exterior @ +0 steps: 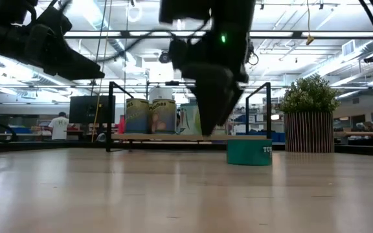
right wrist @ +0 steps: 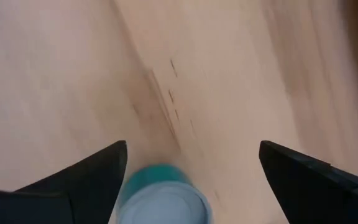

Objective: Pick and place cans onto a shelf
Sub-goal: Put the canned tuna on the shelf

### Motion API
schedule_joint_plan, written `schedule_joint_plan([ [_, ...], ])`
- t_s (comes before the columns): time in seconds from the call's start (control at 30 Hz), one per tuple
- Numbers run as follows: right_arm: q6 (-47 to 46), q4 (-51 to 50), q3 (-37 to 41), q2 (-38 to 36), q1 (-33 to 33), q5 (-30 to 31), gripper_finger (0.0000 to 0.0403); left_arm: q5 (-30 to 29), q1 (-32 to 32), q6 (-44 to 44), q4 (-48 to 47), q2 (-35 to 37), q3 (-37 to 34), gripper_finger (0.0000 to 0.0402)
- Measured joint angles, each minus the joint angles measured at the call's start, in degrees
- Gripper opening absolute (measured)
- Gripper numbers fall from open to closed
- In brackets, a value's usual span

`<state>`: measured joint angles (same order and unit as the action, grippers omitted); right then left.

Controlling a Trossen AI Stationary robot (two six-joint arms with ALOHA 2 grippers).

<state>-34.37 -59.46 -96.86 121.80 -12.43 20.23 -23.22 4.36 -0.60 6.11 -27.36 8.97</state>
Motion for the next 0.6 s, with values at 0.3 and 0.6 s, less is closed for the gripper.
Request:
schedule_joint_plan([
  [0.3,15.9,-2.4,-1.2,-0.1,-2.7,-2.7,0.0374,0.0,0.0,0.0,0.0,0.0,0.0,0.0375],
  [0.6,19.4,-1.9,-1.1,0.0,-1.5,-8.4,0.0398,0.0,0.0,0.0,0.1,0.0,0.0,0.0375],
])
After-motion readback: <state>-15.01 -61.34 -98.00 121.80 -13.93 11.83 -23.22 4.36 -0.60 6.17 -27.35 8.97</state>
